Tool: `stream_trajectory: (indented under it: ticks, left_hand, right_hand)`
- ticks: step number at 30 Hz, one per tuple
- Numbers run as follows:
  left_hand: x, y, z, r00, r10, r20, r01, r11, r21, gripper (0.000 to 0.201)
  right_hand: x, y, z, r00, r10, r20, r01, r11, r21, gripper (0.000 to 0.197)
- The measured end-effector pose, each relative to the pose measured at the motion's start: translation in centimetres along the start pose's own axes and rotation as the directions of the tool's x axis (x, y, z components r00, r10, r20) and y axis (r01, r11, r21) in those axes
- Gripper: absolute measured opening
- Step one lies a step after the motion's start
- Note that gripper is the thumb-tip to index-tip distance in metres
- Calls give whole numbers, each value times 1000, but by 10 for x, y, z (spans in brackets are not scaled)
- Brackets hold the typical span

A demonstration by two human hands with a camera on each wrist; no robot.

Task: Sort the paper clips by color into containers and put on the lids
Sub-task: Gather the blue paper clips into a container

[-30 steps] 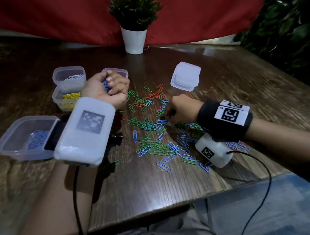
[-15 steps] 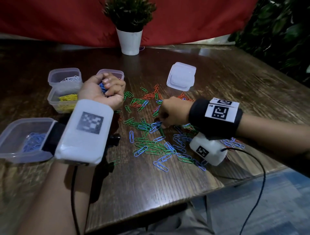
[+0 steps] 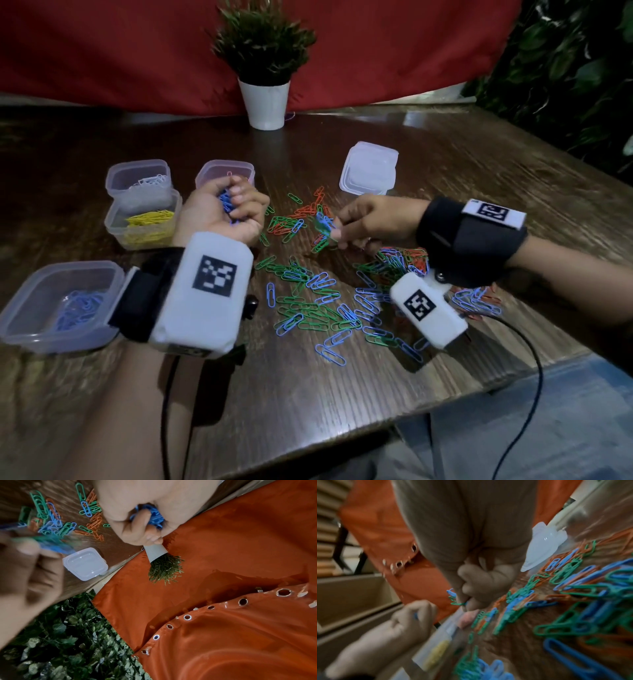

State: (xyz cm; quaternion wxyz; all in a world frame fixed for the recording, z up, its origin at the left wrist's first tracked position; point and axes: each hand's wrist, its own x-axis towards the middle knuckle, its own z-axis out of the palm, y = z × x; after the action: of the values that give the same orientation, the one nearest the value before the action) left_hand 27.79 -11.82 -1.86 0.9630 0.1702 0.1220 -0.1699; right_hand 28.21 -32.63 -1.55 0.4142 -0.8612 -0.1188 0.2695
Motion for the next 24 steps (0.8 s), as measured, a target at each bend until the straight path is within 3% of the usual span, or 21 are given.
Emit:
stream_trajectory:
  ticks: [3, 6, 8, 16, 22, 24]
  left_hand:
    - [0, -10, 6, 998, -54, -29, 61, 941, 333, 36]
    - [-6, -24, 14, 999, 17, -41, 16, 725, 689, 28]
    - [-8, -31, 16, 997, 75, -7, -39, 607, 794, 20]
    - [-9, -39, 16, 975, 221, 34, -145, 508, 849, 10]
    - [-8, -41, 10, 924, 359, 128, -263, 358, 896, 8]
    - [-8, -41, 11, 922, 364, 129, -262, 345, 901, 10]
  right_hand:
    - [-2, -11, -7, 998, -54, 13, 52, 989, 140, 34]
    - [-3, -23, -13, 995, -101, 12, 97, 977, 188, 37]
    - [-5, -28, -14, 995, -101, -5, 100, 972, 214, 30]
    - [-8, -28, -4, 995, -78, -65, 92, 964, 250, 27]
    - [-8, -27, 0, 987, -34, -154, 88, 931, 356, 23]
    - [-7, -27, 1, 980, -14, -199, 89, 925, 370, 24]
